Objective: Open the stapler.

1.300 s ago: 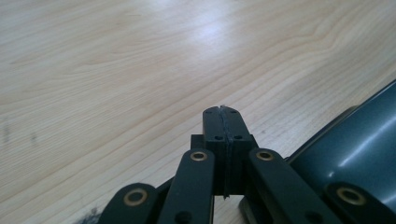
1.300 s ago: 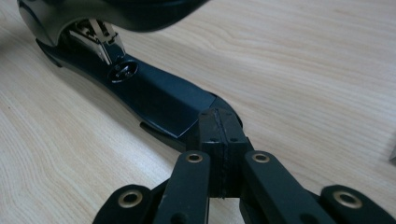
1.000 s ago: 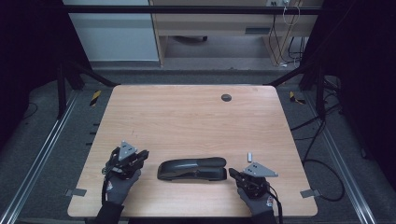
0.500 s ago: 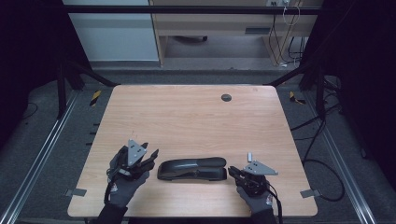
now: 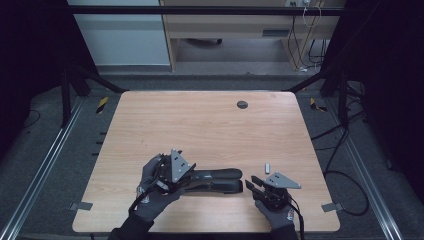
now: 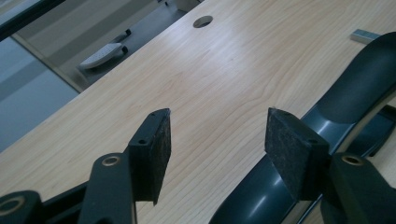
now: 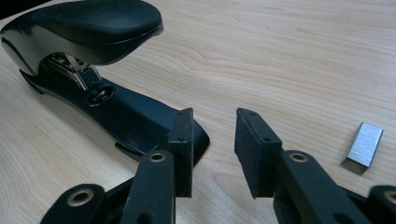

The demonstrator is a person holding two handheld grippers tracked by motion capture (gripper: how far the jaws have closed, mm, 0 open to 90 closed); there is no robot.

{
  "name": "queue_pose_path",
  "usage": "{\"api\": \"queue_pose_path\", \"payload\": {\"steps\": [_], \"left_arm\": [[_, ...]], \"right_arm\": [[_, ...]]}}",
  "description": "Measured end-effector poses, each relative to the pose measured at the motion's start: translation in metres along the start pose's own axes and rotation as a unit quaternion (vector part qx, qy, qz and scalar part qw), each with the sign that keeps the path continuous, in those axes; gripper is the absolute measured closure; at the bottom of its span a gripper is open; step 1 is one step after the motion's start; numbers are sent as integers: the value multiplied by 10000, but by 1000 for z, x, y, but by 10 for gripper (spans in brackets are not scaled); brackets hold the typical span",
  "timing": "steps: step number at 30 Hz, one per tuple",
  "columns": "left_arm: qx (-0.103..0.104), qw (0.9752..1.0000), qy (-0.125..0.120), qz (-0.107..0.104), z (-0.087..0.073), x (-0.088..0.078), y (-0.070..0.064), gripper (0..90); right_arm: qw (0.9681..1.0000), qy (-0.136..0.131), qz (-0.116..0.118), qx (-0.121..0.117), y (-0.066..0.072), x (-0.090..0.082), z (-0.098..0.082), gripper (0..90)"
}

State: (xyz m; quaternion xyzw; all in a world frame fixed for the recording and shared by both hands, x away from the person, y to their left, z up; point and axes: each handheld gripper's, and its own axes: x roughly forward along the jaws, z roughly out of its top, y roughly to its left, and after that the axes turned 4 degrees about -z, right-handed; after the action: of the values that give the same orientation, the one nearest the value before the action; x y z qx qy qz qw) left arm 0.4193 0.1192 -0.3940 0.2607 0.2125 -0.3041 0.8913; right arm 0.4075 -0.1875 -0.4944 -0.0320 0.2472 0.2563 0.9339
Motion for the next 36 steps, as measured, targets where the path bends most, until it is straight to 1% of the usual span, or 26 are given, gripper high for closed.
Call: {"api": "queue_pose_path", "payload": {"steps": [2,5,6,8,11,14,17,19,21,23,25,28,29,31,36], "left_arm": [[76,10000,20,-56,3,2,-4,399],[116,9998,49,-140,6,4,-9,396],[151,9997,56,-159,7,4,-11,396],[234,9995,72,-204,9,3,-16,395],[343,9990,77,-265,12,1,-21,395],[445,9986,69,-270,14,-1,-26,392],[492,9984,63,-286,16,-1,-31,391],[560,9980,69,-300,17,-2,-35,389],[629,9976,67,-292,18,-3,-38,389],[651,9973,36,-329,20,-4,-42,389],[705,9970,27,-310,20,-5,-46,389],[793,9963,109,-321,20,-2,-51,390],[839,9960,142,-285,19,0,-53,391],[879,9955,203,-287,19,4,-56,393],[1051,9935,345,-281,18,14,-65,404]], "right_arm": [[10000,-1,-11,-30,0,1,0,689],[10000,32,-13,12,0,0,-1,710],[10000,17,-16,-15,0,1,-1,716],[10000,59,-6,5,1,0,-2,727],[10000,27,12,-22,1,0,-1,737],[10000,5,21,-14,2,-2,-1,743],[10000,0,36,-18,3,-3,-2,751],[10000,-15,54,10,4,-4,-2,758],[10000,-14,65,-9,5,-4,-2,765],[10000,-25,80,-22,5,-4,-2,774],[9999,-10,98,-22,6,-4,-2,781],[9999,5,100,-35,8,-4,-3,793],[10000,3,87,-49,8,-4,-3,798],[10000,17,72,-9,9,-3,-4,811],[10000,-2,48,-43,10,-3,-5,879]]}}
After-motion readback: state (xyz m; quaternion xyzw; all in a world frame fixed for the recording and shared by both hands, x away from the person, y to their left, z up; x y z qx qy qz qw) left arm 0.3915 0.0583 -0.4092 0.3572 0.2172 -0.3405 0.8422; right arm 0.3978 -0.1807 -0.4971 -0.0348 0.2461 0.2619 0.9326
